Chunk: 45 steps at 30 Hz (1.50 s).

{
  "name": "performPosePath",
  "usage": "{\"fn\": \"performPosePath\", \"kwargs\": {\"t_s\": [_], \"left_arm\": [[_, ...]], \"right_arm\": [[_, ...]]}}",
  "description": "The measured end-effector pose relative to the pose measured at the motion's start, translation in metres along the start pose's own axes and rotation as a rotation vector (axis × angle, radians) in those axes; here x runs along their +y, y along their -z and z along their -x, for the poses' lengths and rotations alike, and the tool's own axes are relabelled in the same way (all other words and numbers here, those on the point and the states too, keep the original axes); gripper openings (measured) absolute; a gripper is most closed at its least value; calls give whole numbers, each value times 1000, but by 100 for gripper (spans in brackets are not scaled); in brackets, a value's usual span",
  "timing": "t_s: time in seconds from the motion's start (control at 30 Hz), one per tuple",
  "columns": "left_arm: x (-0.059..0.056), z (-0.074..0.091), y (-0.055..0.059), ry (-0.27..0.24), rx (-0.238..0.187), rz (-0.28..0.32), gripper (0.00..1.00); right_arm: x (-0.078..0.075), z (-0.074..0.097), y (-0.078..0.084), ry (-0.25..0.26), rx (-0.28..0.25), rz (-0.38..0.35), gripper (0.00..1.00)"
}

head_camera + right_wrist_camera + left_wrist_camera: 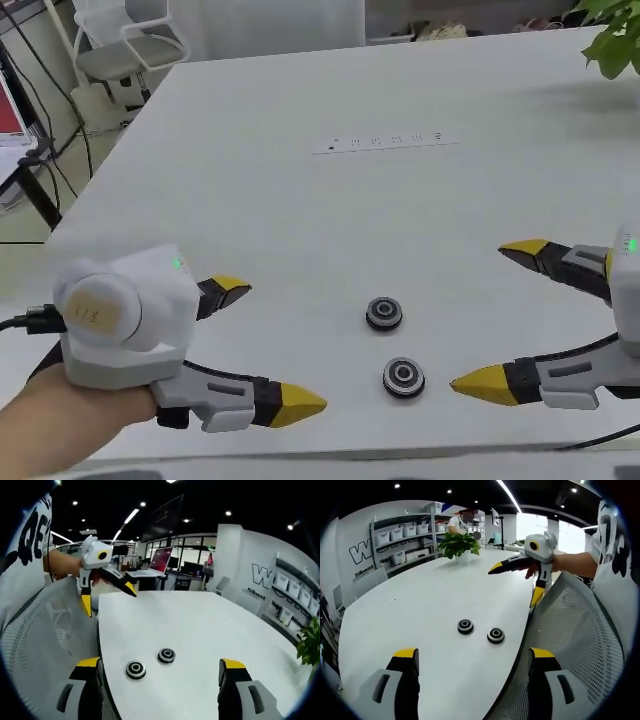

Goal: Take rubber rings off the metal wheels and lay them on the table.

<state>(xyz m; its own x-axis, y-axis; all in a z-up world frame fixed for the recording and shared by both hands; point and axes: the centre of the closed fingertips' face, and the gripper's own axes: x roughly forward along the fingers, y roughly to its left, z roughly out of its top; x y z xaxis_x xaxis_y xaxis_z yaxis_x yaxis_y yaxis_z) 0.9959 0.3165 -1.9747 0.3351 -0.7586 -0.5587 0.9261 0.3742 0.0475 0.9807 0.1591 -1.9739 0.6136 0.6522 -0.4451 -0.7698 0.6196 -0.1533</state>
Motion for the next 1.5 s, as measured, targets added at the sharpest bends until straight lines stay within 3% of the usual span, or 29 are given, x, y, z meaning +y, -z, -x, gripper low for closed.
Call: {"fn": "performPosePath", "kwargs": {"t_s": [0.4, 1.03, 1.5], "left_arm": [[5, -10, 0, 14, 11, -36, 84], [3, -29, -11, 70, -1, -45, 82], [2, -45, -9, 110, 29, -97, 79]], "right_arm": [[-2, -7, 5, -20, 2, -4, 93], [-4, -18, 11, -41, 10, 9, 89], [-2, -26, 21, -62, 27, 13, 85]]}}
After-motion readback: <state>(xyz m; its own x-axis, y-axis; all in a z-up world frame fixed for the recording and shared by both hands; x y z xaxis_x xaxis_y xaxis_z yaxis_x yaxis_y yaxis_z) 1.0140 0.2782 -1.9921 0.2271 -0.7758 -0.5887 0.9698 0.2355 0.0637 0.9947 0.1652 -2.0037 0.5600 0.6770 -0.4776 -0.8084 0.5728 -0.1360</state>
